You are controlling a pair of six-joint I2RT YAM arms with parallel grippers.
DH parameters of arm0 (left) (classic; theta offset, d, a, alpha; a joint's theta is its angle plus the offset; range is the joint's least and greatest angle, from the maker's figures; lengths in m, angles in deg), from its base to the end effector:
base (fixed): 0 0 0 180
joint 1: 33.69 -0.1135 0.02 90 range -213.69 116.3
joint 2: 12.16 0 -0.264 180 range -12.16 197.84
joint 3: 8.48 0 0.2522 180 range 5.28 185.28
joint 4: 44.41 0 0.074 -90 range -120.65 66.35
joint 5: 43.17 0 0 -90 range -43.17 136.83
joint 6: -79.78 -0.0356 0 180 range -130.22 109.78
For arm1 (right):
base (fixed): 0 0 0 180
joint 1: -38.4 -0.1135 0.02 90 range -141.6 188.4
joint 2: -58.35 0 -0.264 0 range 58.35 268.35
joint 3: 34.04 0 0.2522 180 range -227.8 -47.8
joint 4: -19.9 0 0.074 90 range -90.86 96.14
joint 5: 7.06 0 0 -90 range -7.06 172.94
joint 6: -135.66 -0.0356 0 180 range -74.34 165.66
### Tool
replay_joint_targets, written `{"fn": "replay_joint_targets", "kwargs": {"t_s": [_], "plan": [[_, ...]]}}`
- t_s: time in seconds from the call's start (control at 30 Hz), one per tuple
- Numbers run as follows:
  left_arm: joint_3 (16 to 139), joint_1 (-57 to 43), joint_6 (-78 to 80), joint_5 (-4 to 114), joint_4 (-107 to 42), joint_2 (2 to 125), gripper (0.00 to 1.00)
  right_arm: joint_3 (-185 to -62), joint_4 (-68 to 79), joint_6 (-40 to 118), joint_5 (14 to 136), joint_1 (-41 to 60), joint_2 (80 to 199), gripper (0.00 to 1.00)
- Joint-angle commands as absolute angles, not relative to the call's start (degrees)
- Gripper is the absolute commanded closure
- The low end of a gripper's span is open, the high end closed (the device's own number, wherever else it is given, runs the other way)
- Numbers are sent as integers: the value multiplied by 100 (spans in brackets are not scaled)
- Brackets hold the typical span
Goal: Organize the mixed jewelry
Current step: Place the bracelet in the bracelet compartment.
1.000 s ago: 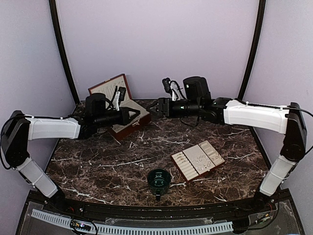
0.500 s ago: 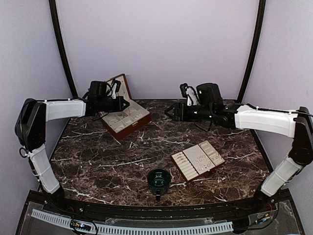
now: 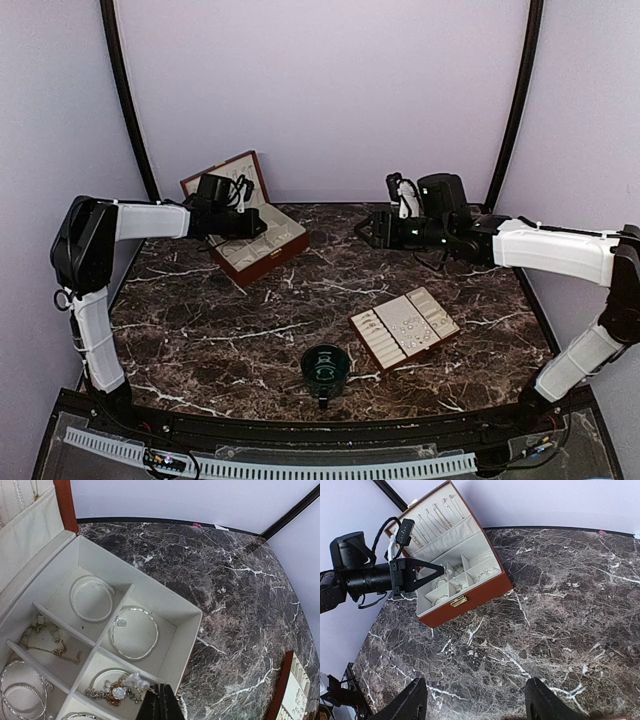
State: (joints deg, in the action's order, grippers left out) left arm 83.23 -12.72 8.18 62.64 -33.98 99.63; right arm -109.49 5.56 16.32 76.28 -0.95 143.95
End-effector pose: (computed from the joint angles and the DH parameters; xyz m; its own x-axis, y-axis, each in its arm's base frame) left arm 0.4150 -0.1694 0.2171 -0.6277 -0.0847 -0.7738 0.3851 0.8302 -0.4032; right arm 0.2661 0.2235 0.2869 -0.6280 0.1144 -0.7697 -0.4631 0.7400 0.4878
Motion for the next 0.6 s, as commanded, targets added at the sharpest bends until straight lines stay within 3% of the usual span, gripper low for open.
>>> {"fn": "replay_joint_targets", "kwargs": {"t_s": [0.0,0.47,0.57], "plan": [[8447,-1352,750,6177,-3328,9990,100,-10938,645,1680,7710,-37,14349,32],[8514,-1453,673,6355,-3197,10224,100,-11035,632,1641,7652,-36,14431,32],[8530,-1453,704,6351,-3153,10231,88,-11044,632,1638,7666,-36,14409,32]]}}
